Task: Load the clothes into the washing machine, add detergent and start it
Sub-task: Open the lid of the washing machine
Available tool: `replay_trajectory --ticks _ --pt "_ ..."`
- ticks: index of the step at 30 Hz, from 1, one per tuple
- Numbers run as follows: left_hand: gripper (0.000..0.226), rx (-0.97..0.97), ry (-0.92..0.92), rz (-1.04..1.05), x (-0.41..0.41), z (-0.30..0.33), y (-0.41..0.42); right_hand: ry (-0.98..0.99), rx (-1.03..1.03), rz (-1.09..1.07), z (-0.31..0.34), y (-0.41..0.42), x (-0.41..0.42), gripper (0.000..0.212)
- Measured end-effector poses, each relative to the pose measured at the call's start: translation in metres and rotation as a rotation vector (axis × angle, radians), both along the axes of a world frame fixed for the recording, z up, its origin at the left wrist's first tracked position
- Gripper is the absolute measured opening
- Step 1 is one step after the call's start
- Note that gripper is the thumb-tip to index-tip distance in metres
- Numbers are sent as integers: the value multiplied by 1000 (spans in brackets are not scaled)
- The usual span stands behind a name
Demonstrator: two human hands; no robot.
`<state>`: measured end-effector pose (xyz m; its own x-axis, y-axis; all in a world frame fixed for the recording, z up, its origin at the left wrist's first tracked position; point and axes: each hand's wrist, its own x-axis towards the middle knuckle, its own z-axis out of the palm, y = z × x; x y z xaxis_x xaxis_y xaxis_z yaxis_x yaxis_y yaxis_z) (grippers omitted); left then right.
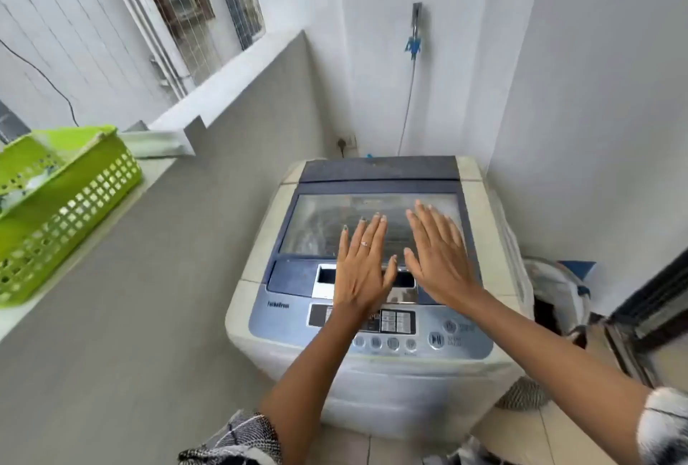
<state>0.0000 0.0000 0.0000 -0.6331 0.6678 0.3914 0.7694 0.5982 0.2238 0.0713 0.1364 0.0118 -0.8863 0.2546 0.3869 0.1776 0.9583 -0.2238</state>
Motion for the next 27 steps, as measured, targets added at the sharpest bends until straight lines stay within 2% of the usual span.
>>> replay_trajectory --ticks 6,11,18,22,27 --pt "53 -77 -220 70 24 -37 -13 -223 -36 86 -43 -10 20 52" --pt "38 -55 -277 114 32 -55 -27 -322 -11 224 -54 -11 25 41" --pt "49 -149 -335 112 20 -51 -30 -415 -53 235 -56 -10 13 43" --pt "59 -241 -356 127 9 -45 -37 -456 -97 199 -52 -14 7 39" --pt "57 -341 -398 94 -9 -34 -32 -514 -173 190 -43 -14 -1 28"
